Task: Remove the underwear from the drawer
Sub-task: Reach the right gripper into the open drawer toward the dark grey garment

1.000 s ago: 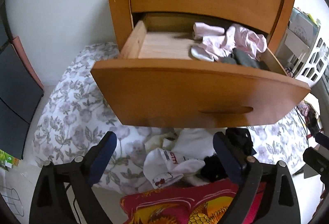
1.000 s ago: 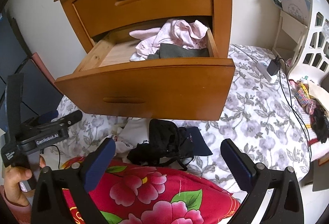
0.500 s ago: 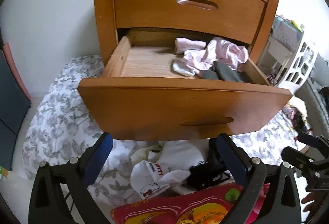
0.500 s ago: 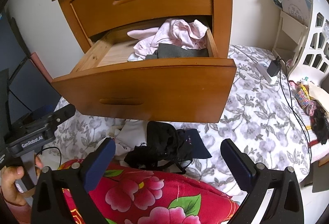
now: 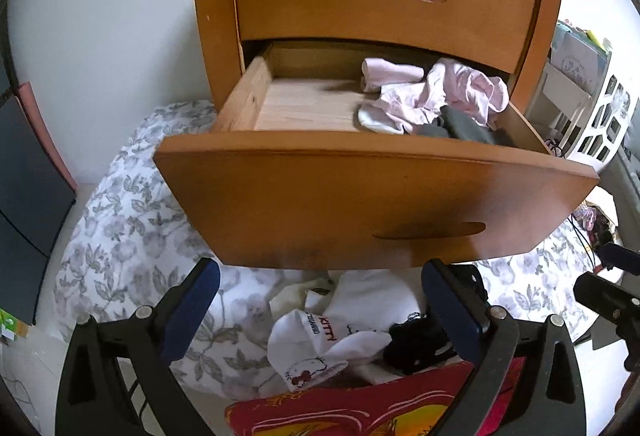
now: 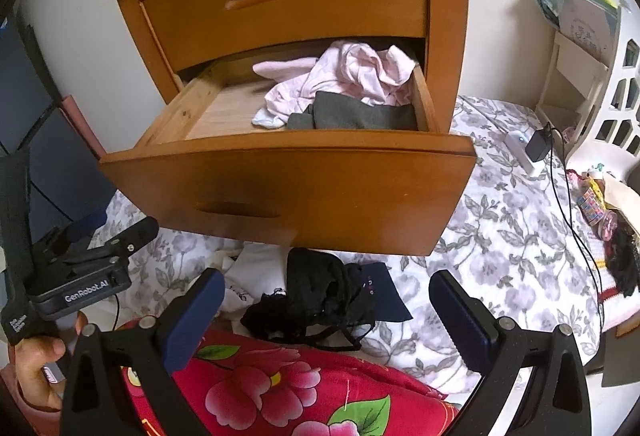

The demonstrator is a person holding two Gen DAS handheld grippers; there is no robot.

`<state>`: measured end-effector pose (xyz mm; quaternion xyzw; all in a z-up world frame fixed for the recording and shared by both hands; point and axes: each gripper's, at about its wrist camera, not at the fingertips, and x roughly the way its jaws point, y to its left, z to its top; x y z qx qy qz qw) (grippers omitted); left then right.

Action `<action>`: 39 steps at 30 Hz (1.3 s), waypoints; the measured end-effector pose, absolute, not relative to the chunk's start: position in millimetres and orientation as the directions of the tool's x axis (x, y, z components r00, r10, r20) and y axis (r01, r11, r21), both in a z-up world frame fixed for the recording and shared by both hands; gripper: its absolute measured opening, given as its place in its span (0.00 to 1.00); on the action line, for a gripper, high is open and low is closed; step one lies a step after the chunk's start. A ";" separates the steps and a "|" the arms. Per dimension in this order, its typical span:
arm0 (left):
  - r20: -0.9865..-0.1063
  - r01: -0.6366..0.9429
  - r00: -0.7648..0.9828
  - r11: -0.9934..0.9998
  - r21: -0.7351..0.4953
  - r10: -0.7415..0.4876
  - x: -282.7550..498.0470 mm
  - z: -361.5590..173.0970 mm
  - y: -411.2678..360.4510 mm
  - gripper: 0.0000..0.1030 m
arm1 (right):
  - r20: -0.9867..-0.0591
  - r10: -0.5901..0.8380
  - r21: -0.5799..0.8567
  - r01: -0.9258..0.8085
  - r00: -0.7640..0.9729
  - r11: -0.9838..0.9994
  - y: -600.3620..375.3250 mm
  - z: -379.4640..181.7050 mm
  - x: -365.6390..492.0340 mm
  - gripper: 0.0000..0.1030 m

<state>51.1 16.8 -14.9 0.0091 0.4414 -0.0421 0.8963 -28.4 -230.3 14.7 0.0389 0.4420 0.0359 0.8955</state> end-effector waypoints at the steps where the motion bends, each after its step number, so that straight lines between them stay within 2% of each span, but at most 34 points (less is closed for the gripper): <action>1: -0.795 0.085 0.602 0.996 -0.023 -0.069 51.8 -16.5 16.0 0.98 | -0.793 0.099 0.100 -0.032 0.601 0.994 -229.5 13.5 -27.5 1.00; 17: -0.811 0.085 0.583 0.996 0.004 -0.046 57.2 -27.4 12.3 0.98 | -0.779 0.060 0.042 -0.043 0.625 0.998 -232.7 44.5 -12.3 1.00; 29: -0.807 0.084 0.587 0.996 -0.012 -0.059 57.8 -28.4 13.6 0.98 | -0.684 0.073 0.002 -0.098 0.726 0.995 -230.8 130.4 27.8 1.00; 34: -0.804 0.078 0.591 0.997 -0.020 -0.063 57.5 -27.8 15.3 0.98 | -0.729 0.058 -0.047 -0.134 0.682 0.990 -214.2 136.9 60.4 1.00; 39: -0.803 0.071 0.594 0.997 -0.022 -0.060 57.3 -27.6 15.9 0.98 | -0.810 0.127 0.036 -0.167 0.573 0.985 -204.0 121.9 96.9 1.00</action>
